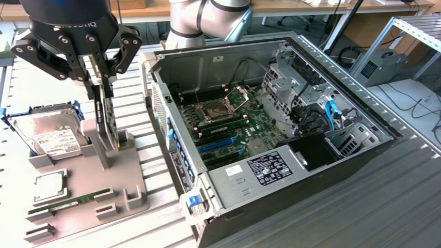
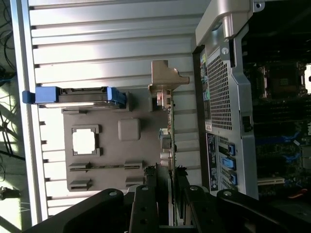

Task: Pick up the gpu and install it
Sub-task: 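Pick up the gpu and move the gpu toward the slot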

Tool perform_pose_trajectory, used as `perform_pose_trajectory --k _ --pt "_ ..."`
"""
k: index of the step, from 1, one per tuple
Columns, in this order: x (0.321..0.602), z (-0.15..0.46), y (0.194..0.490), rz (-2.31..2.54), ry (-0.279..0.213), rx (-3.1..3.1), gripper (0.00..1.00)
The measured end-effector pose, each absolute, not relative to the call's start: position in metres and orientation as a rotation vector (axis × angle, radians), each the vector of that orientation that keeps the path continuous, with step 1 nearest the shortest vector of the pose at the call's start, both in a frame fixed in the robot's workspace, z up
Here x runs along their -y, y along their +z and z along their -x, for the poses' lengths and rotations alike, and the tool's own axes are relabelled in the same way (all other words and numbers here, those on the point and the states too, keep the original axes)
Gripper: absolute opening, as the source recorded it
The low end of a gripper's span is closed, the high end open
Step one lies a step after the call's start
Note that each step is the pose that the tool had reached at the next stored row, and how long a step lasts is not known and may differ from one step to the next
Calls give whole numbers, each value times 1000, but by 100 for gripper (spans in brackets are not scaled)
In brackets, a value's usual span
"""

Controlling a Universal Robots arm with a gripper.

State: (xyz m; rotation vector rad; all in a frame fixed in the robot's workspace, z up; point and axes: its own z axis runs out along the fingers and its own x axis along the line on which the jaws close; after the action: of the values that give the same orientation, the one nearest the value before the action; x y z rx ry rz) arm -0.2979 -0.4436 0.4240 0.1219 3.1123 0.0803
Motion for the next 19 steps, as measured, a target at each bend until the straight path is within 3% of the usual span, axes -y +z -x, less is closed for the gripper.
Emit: perform_pose_trajectory --k 19 --pt "444 298 437 -122 80 -3112 27"
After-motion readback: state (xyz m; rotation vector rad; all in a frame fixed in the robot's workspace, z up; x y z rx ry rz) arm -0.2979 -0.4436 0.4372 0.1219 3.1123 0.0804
